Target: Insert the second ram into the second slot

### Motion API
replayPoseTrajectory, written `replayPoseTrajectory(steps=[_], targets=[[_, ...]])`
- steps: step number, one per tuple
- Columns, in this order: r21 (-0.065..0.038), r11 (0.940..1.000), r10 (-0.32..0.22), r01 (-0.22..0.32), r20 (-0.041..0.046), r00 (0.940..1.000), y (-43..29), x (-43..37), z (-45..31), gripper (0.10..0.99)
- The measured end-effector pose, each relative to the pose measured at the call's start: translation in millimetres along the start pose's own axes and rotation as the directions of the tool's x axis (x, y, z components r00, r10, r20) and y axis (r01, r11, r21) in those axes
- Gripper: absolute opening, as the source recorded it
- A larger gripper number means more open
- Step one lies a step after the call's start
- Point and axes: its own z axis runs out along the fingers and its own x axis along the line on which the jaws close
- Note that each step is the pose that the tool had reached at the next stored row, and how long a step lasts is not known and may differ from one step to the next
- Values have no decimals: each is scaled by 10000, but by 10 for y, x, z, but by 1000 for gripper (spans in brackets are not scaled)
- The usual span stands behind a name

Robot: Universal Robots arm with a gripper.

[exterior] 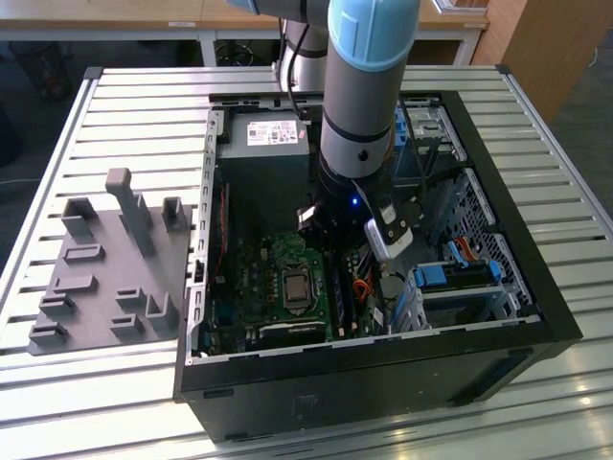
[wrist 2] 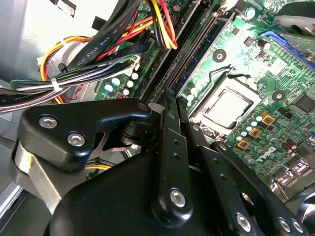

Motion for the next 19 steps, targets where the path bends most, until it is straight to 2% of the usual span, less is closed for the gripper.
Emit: replayPoseTrajectory(steps=[19], targets=[[2,10000,8,-8,0,10000,-2,0,36,129]])
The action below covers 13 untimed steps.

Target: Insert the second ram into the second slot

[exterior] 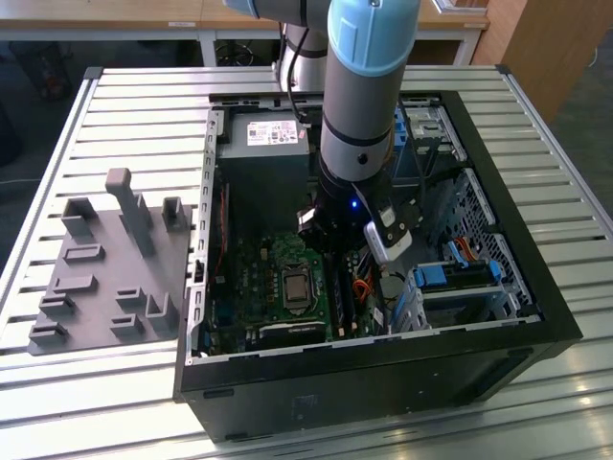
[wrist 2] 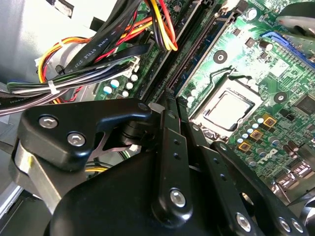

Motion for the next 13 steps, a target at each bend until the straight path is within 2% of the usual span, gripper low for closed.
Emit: replayPoseTrajectory(steps=[13], targets=[[2,9999,162,-162,2,9999,0,-12,-4,129]])
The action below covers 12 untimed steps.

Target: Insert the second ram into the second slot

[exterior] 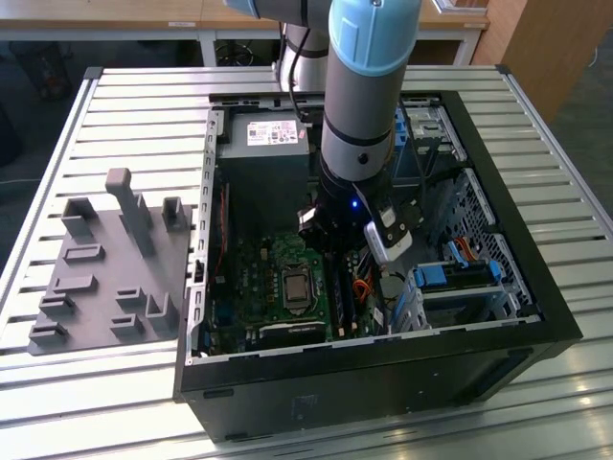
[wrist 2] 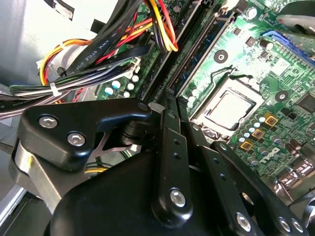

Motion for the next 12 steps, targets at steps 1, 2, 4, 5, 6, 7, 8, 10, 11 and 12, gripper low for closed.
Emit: replayPoseTrajectory(steps=[1,2,4,5,6,7,8,10,11,12], targets=[[1,10000,10,-10,0,10000,0,-1,1,129],[-2,10000,10,-10,1,10000,1,0,5,129],[-2,10000,10,-10,1,10000,1,-1,22,129],[-1,10000,10,-10,1,10000,0,0,30,129],[-1,10000,10,-10,1,10000,0,0,36,129],[1,10000,10,-10,0,10000,-1,0,37,129],[1,10000,9,-9,0,10000,0,0,38,129],[2,10000,10,-10,0,10000,0,0,39,129],[0,10000,10,-10,0,10000,0,0,40,129],[-1,10000,10,-10,1,10000,0,0,40,129]])
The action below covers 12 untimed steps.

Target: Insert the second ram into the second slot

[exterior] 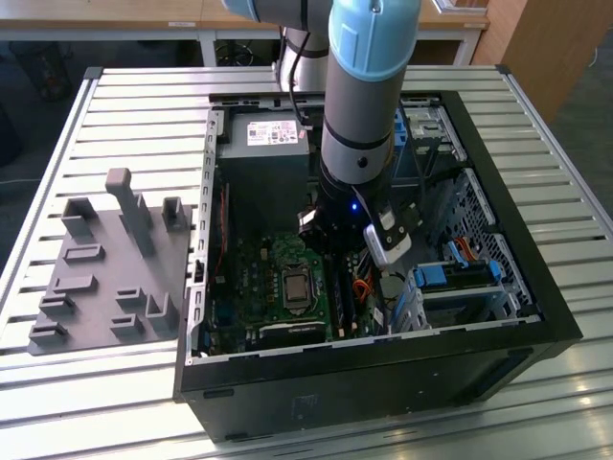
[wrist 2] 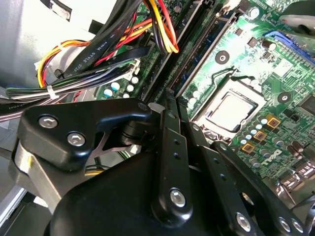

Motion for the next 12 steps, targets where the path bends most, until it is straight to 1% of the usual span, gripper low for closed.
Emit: replayPoseTrajectory(steps=[2,3,6,12], targets=[[0,10000,0,0,0,10000,0,0,1,145],[0,10000,0,0,0,10000,0,0,1,208],[0,10000,0,0,0,10000,0,0,-20,208],[1,10000,0,0,-2,10000,2,-2,-135,208]])
